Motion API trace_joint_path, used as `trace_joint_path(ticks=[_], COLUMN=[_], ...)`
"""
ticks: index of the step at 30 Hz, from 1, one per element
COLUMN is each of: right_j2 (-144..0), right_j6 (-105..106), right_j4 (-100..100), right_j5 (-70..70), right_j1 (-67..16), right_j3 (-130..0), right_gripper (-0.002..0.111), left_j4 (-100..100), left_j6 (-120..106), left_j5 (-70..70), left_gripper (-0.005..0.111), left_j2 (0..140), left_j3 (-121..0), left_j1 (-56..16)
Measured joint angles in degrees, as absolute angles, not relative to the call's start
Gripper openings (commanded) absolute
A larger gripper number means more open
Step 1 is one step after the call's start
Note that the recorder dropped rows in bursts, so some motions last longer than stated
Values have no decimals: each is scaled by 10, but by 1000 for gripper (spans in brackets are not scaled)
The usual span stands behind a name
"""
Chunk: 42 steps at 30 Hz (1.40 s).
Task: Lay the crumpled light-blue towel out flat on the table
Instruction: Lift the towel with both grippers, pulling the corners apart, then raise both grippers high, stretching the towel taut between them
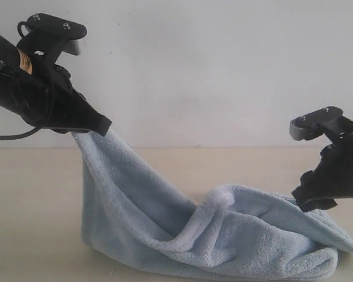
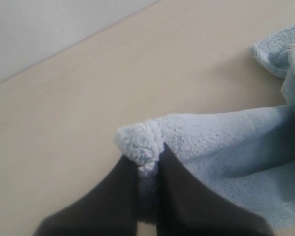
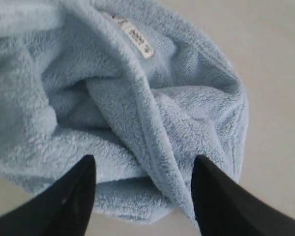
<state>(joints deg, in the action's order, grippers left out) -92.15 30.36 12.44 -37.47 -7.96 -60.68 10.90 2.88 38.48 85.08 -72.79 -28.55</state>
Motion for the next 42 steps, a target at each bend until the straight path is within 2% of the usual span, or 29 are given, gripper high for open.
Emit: trace_joint_path(ticks=[8, 25, 28, 36, 42], right_j2=[-954, -1027, -1030, -1062, -1059], right_j6=[412, 418, 417, 390, 369], right_j4=[62, -34, -46, -76, -86], right_j5=[-414, -423, -420, -403, -390], right_j1=[-81, -81, -81, -81, -81], right_j3=[-607, -607, -607, -607, -607], right_gripper=[55, 54, 44, 0, 0], left_j4=[109, 111, 111, 115, 118], left_j6=[29, 9, 6, 5, 5], left_j5=[386, 382, 382, 382, 382], left_gripper=[4, 4, 4, 4, 4], left_j2=[887, 900, 900, 900, 900], left_j3=[-728, -728, -728, -728, -728], left_j1=[-286, -286, -286, -286, -286])
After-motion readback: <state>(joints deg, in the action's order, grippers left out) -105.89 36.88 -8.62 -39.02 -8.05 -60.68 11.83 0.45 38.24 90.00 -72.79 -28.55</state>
